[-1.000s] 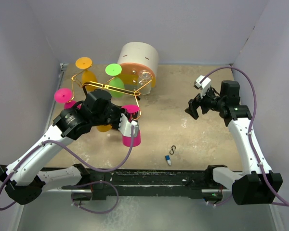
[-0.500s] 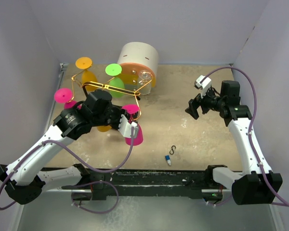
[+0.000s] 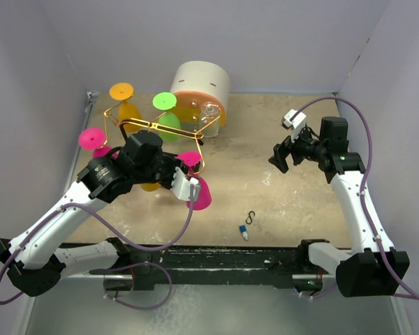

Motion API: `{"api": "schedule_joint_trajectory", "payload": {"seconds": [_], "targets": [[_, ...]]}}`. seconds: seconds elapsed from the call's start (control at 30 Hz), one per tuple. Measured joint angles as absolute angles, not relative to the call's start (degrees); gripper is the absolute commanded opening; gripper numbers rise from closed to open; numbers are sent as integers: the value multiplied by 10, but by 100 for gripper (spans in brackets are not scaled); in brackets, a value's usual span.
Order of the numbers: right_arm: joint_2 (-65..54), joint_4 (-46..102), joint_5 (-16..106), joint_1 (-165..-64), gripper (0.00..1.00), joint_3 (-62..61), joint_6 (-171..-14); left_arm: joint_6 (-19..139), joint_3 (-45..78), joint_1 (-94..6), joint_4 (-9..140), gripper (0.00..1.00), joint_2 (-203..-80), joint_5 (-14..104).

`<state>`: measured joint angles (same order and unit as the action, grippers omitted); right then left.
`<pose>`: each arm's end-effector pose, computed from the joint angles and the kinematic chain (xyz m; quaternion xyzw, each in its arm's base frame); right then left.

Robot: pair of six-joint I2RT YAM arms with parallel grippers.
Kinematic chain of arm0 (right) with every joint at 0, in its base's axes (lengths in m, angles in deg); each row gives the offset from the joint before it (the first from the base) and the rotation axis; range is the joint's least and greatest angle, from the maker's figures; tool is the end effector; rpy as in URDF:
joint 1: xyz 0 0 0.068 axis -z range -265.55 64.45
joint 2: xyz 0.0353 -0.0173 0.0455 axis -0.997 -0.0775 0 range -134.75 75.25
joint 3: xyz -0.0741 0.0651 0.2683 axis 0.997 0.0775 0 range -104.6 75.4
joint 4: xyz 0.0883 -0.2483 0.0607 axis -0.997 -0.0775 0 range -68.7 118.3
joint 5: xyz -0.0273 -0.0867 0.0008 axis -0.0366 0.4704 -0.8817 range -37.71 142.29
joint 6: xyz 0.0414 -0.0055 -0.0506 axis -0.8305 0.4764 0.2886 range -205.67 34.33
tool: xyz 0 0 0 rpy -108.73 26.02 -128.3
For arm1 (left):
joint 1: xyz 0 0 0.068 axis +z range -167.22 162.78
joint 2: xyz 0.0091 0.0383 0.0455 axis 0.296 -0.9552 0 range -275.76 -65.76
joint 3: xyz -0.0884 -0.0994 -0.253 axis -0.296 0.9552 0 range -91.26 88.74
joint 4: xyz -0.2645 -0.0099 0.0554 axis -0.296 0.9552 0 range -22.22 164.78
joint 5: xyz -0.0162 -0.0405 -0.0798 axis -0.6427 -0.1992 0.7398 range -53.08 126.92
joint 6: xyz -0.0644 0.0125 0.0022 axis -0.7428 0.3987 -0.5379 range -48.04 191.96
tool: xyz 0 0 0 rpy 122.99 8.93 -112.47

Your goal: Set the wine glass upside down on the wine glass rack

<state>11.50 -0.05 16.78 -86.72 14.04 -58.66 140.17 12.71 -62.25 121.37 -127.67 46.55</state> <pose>0.2531 0.0350 0.3524 -0.3477 0.7662 0.1530 0.5182 0.1480 -0.1603 0.3992 0.7722 0.4659 0.0111 0.4319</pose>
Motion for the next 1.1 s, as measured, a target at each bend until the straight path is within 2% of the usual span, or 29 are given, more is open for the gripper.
{"api": "schedule_joint_trajectory", "payload": {"seconds": [0.6, 1.1], "targets": [[115, -1, 168, -867, 100, 140, -586, 1401, 127, -623, 1234, 34, -1277, 467], [115, -1, 168, -867, 100, 140, -584, 1401, 127, -623, 1240, 36, -1277, 467]]}}
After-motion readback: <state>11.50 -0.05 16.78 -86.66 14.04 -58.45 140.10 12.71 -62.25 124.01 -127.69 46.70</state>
